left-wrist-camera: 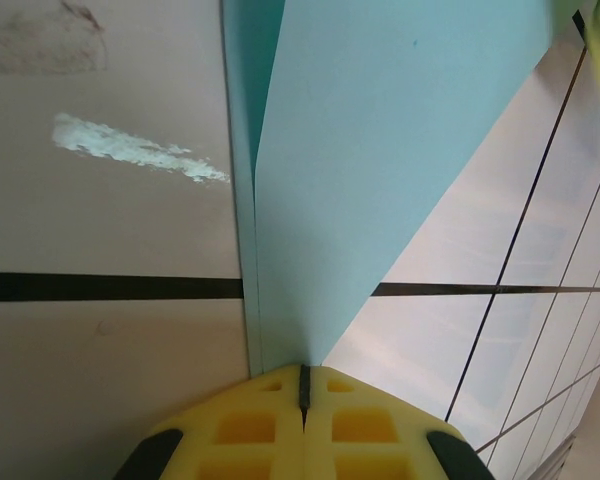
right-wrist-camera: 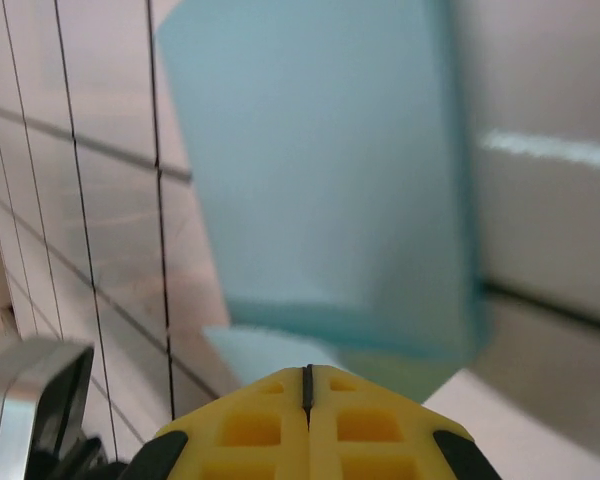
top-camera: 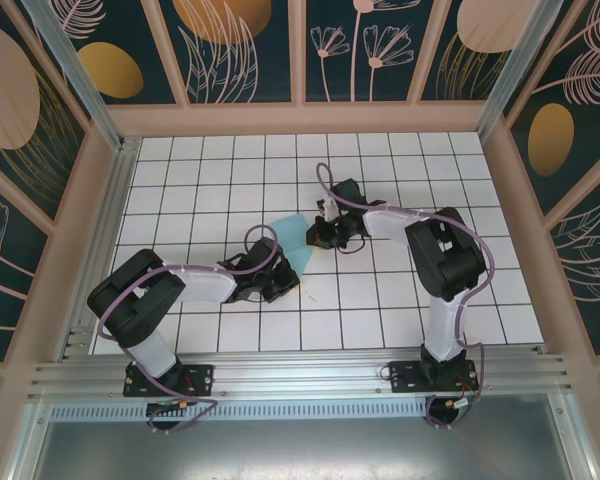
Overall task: Fold a paper plane with a square sheet of paper (pick it up from the middle)
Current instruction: Third fold the triangle at the center of the table.
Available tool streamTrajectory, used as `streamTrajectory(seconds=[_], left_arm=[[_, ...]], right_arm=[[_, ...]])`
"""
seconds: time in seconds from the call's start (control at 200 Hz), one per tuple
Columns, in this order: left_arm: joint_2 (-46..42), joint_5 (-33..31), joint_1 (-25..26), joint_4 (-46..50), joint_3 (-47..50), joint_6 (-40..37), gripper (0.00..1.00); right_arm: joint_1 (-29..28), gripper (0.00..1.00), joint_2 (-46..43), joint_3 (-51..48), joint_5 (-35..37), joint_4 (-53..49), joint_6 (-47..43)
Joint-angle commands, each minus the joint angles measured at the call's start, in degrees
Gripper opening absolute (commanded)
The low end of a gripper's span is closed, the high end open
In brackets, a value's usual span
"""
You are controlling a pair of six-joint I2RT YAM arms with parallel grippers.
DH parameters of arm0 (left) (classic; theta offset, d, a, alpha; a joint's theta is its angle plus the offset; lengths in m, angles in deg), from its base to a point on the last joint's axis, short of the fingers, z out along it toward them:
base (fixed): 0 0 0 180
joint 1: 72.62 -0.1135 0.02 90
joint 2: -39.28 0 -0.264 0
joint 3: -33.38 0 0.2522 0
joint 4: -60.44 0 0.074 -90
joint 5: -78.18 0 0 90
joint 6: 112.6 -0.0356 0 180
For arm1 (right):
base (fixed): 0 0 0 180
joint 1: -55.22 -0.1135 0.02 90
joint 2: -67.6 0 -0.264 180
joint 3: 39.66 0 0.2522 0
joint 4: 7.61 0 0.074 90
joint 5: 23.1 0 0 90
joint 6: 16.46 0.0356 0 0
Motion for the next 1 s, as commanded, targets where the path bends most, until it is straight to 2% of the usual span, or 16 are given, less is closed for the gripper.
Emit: streamTrajectory(seconds=[0.0,0.23,0.36,0.58,0.996], left_arm=[[2.16,-2.84,0.11,12.47,1.81,-1.43,0.0],[2.23,-2.8,0.07,12.4,1.35,-1.69,0.0],[2.5,-2.62,0.11,12.47,1.33,-1.85,0.0],[2.22,-2.47,0.12,13.33,1.78,-2.35,0.0],[2.16,-2.15,0.09,13.08,2.91,-2.54,0.0]], right_arm=[[-3.49,0.0,-2.35,-4.26,-1.74,0.87,0.3],[-4.2,0.0,0.17,-4.8,-2.52,0.36,0.74],[-3.7,0.0,2.36,-3.3,-0.45,-1.62,-0.43],[-0.33,0.0,4.76,-1.61,1.76,-1.65,-0.44],[7.31,0.0,9.45,9.1,8.11,-5.36,-1.85]])
